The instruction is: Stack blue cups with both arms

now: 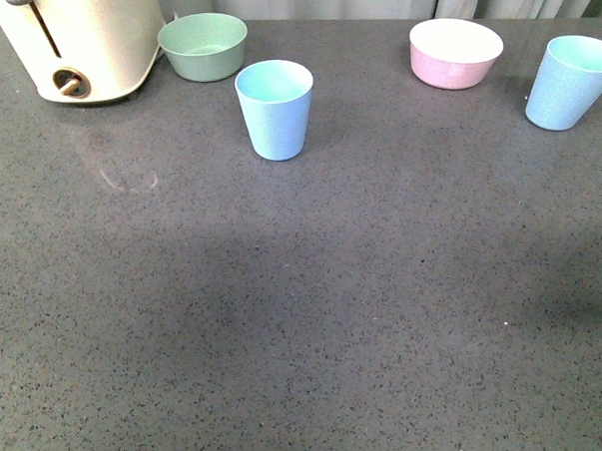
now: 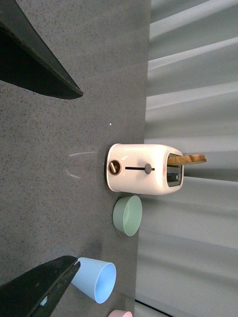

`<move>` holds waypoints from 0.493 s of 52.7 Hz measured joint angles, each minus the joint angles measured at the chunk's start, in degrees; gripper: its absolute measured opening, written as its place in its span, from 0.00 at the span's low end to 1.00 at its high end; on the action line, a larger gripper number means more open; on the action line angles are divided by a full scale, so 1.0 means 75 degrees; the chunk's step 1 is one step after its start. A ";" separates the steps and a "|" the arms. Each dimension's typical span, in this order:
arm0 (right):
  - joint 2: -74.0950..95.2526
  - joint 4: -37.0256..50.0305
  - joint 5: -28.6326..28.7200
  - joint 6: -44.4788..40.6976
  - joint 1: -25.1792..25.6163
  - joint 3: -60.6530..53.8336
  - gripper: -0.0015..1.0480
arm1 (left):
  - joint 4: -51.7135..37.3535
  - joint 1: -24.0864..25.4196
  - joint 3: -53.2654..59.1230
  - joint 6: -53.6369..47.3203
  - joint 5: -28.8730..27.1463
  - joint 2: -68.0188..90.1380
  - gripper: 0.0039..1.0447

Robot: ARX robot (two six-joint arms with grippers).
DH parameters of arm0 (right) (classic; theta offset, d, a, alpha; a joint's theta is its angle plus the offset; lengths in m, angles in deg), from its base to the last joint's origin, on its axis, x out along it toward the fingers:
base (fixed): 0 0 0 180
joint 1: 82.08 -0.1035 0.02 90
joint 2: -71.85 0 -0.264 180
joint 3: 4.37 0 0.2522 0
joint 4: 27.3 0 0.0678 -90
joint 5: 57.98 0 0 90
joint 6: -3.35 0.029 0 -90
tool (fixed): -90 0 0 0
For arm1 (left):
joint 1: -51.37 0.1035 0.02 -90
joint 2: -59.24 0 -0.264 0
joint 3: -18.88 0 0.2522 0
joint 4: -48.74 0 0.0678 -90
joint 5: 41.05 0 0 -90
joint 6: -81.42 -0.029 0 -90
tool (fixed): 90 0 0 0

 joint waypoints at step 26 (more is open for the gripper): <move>0.0000 0.0000 0.0000 0.0000 0.0000 0.0000 0.91 | 0.0000 0.0000 0.0000 -0.0003 0.0000 0.0000 0.92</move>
